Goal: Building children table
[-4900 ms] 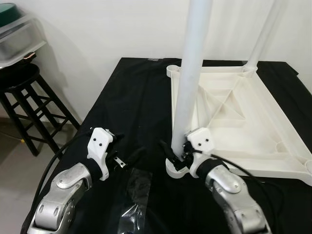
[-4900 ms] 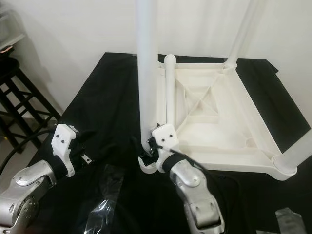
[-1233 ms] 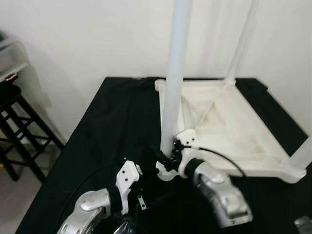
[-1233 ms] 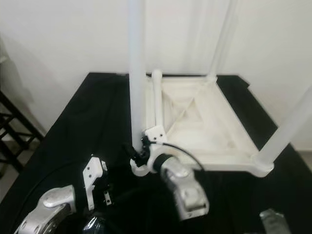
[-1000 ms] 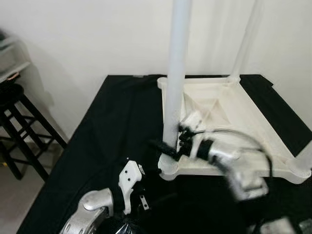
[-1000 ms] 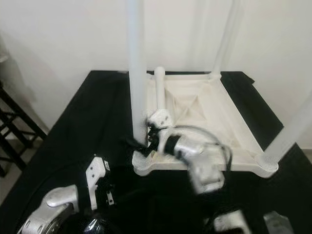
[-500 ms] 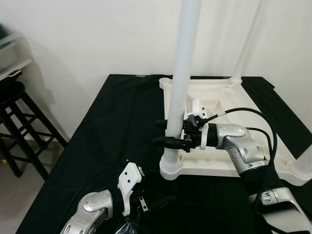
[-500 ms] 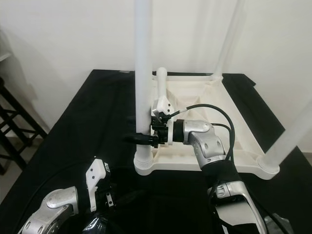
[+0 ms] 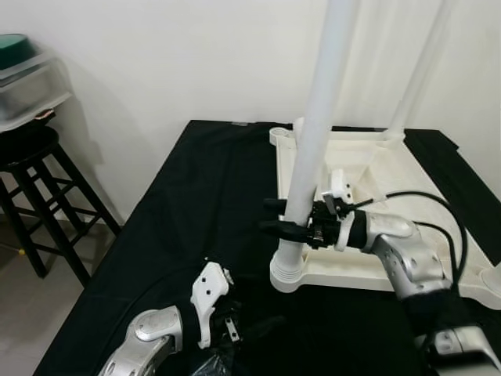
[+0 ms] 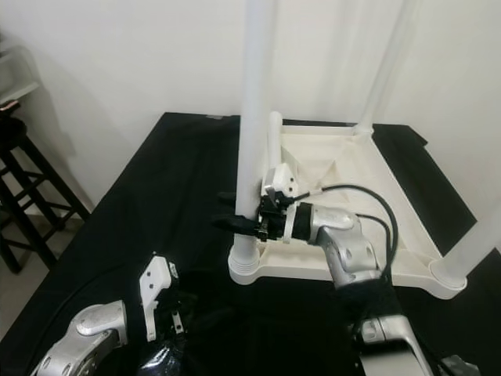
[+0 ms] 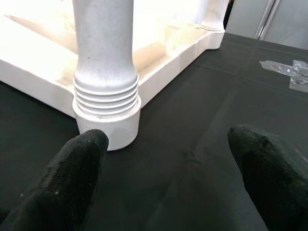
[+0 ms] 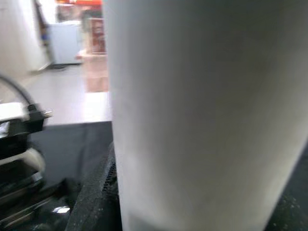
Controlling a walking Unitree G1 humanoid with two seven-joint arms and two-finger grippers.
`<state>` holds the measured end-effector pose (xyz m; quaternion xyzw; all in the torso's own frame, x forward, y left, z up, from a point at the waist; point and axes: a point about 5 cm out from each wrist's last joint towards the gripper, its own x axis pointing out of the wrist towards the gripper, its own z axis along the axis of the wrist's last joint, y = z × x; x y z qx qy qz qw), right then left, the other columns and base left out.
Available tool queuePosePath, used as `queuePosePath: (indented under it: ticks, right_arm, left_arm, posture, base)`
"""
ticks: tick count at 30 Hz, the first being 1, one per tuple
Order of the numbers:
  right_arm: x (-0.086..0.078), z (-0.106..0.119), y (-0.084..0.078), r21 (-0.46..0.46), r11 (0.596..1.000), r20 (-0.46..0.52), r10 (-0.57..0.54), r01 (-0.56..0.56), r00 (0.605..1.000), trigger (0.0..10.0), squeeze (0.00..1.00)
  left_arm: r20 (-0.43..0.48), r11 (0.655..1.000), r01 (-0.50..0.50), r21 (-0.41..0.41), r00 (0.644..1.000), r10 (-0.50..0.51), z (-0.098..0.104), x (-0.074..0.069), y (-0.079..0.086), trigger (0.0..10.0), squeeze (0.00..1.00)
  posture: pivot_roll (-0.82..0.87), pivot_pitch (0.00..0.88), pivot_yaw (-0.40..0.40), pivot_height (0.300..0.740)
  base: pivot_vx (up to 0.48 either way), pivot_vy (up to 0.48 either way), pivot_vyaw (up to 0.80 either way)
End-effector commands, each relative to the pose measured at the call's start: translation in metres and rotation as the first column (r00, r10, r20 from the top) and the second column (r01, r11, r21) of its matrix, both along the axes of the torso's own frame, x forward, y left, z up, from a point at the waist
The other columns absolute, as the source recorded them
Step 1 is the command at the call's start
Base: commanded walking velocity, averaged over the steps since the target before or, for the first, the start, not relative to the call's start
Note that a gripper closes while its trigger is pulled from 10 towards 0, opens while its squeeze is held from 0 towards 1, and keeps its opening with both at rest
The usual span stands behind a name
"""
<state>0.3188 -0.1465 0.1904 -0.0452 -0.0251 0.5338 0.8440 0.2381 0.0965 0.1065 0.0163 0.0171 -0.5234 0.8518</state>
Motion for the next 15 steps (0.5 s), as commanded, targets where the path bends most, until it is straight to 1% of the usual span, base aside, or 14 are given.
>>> queuePosePath:
  ticks: [1,2,3,4,5,6,7,8,10,11,14,15]
  right_arm:
    - [-0.004,-0.04,0.011,-0.029,0.92,-0.112,-0.391,0.39,0.914,0.0,0.0]
    - [-0.004,-0.04,0.011,-0.029,0.92,-0.112,-0.391,0.39,0.914,0.0,0.0]
    - [-0.025,-0.066,0.034,-0.043,0.865,-0.201,-0.498,0.501,0.843,0.0,0.0]
    - [-0.025,-0.066,0.034,-0.043,0.865,-0.201,-0.498,0.501,0.843,0.0,0.0]
    - [-0.04,-0.08,0.049,-0.056,0.827,-0.258,-0.554,0.56,0.792,0.0,0.0]
    - [-0.04,-0.08,0.049,-0.056,0.827,-0.258,-0.554,0.56,0.792,0.0,0.0]
    - [-0.043,-0.076,0.056,-0.05,0.83,-0.233,-0.551,0.555,0.801,0.0,0.0]
    - [-0.043,-0.076,0.056,-0.05,0.83,-0.233,-0.551,0.555,0.801,0.0,0.0]
    - [-0.034,-0.074,0.047,-0.078,0.83,-0.207,-0.555,0.552,0.806,0.0,0.0]
    - [-0.034,-0.074,0.047,-0.078,0.83,-0.207,-0.555,0.552,0.806,0.0,0.0]
    - [-0.029,-0.065,0.047,-0.072,0.804,-0.177,-0.592,0.59,0.786,0.0,0.0]
    - [-0.029,-0.065,0.047,-0.072,0.804,-0.177,-0.592,0.59,0.786,0.0,0.0]
  left_arm:
    - [-0.011,1.0,0.005,0.0,1.0,-0.005,-0.001,-0.002,0.003,10.0,0.0]
    - [-0.011,1.0,0.005,0.0,1.0,-0.005,-0.001,-0.002,0.003,10.0,0.0]
    - [-0.012,1.0,0.006,-0.001,1.0,-0.006,-0.001,-0.002,0.004,10.0,0.0]
    - [-0.012,1.0,0.006,-0.001,1.0,-0.006,-0.001,-0.002,0.004,10.0,0.0]
    - [-0.013,1.0,0.007,-0.001,1.0,-0.007,-0.001,-0.001,0.005,10.0,0.0]
    - [-0.013,1.0,0.007,-0.001,1.0,-0.007,-0.001,-0.001,0.005,10.0,0.0]
    - [-0.013,1.0,0.008,0.002,1.0,-0.008,-0.001,-0.001,0.006,10.0,0.0]
    - [-0.013,1.0,0.008,0.002,1.0,-0.008,-0.001,-0.001,0.006,10.0,0.0]
    - [-0.019,1.0,0.019,0.003,1.0,-0.019,-0.001,0.0,0.005,10.0,0.0]
    - [-0.019,1.0,0.019,0.003,1.0,-0.019,-0.001,0.0,0.005,10.0,0.0]
    - [-0.01,1.0,-0.002,0.004,1.0,0.002,0.0,0.001,0.005,10.0,0.0]
    - [-0.01,1.0,-0.002,0.004,1.0,0.002,0.0,0.001,0.005,10.0,0.0]
  posture:
    - [-0.07,0.026,-0.001,0.74]
    - [-0.07,0.026,-0.001,0.74]
    - [-0.07,0.035,0.006,0.74]
    - [-0.07,0.035,0.006,0.74]
    - [-0.07,0.034,0.008,0.74]
    - [-0.07,0.034,0.008,0.74]
    - [-0.08,0.033,0.025,0.74]
    - [-0.08,0.033,0.025,0.74]
    - [-0.07,0.026,0.009,0.74]
    - [-0.07,0.026,0.009,0.74]
    - [-0.07,0.029,0.011,0.74]
    - [-0.07,0.029,0.011,0.74]
  base:
    - [0.0,0.0,0.0]
    - [0.0,0.0,0.0]
    - [0.0,0.0,0.0]
    - [0.0,0.0,0.0]
    - [0.0,0.0,0.0]
    - [0.0,0.0,0.0]
    - [0.0,0.0,0.0]
    - [0.0,0.0,0.0]
    - [0.0,0.0,0.0]
    - [0.0,0.0,0.0]
    - [0.0,0.0,0.0]
    - [0.0,0.0,0.0]
